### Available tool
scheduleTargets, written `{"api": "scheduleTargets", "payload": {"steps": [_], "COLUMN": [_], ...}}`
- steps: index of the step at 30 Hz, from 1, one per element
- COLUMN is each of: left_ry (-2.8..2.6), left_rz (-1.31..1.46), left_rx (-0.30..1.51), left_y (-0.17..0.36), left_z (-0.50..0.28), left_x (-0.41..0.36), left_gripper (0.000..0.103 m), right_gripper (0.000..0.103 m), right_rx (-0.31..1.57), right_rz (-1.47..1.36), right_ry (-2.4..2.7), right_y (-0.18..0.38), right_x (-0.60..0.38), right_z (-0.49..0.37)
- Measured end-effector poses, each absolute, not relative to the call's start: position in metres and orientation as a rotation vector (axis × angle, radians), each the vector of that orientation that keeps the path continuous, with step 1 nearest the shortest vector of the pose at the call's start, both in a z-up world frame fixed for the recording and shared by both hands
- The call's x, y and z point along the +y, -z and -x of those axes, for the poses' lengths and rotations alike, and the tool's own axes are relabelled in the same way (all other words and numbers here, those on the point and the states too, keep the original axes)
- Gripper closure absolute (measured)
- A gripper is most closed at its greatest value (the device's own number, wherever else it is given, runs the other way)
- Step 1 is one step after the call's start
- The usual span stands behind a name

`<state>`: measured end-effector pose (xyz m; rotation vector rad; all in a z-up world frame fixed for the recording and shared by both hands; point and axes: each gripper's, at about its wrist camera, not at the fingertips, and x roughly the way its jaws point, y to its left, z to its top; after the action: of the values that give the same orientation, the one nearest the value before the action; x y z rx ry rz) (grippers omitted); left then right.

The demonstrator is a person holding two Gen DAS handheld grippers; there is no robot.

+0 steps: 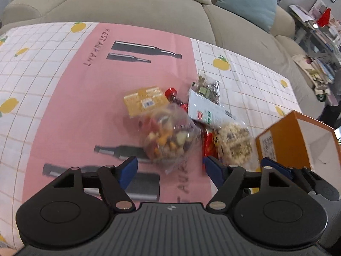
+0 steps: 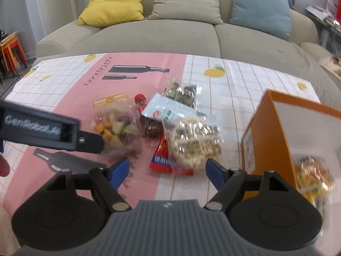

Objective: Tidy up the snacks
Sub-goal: 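Move both grippers back toward the remaining snacks, then grasp the fruit-mix bag with the left gripper while the right grasps the white puffed-snack bag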

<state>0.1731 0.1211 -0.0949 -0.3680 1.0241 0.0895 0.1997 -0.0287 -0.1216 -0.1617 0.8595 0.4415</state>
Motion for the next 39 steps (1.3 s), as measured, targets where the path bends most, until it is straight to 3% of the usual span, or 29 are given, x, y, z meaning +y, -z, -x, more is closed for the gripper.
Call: {"api": "scheduleTargets", "payload": {"steps": [22,26,31,36,39], "left_ry": [-0.242,-0.225,-0.222,-0.212,-0.222], "left_rz": [0.396,0.432,0.386,0.416,0.41], "left_rx": [1.087,1.074,1.083,1.098,1.112], "left_y": [0.145,0.145,0.14,0.136,0.132], "left_z": [-0.233,-0.229,-0.222,-0.208,-0.199], "left_x": [0.118,0.123,0.121,0.123,0.12], "left_gripper": [0.011,0.02,0.025,0.026,0.026], "right_gripper": [0.021,0.042,0.051,0.076,0.082], "right_rx": [0.829,0.805,0.797,0.738,0.731], "right_rz": [0.204,0.241,0.252,0.338,0.366], "right_ry": [-0.388,-0.345,-0.334,-0.35,-0.353], "right_y": [0.166,0.166,0.164,0.158,0.155], "right_x": [-0.015,-0.014,-0.016,-0.008,-0.006], "right_z": [-0.254,-0.251,-0.248,-0.231,-0.222]}}
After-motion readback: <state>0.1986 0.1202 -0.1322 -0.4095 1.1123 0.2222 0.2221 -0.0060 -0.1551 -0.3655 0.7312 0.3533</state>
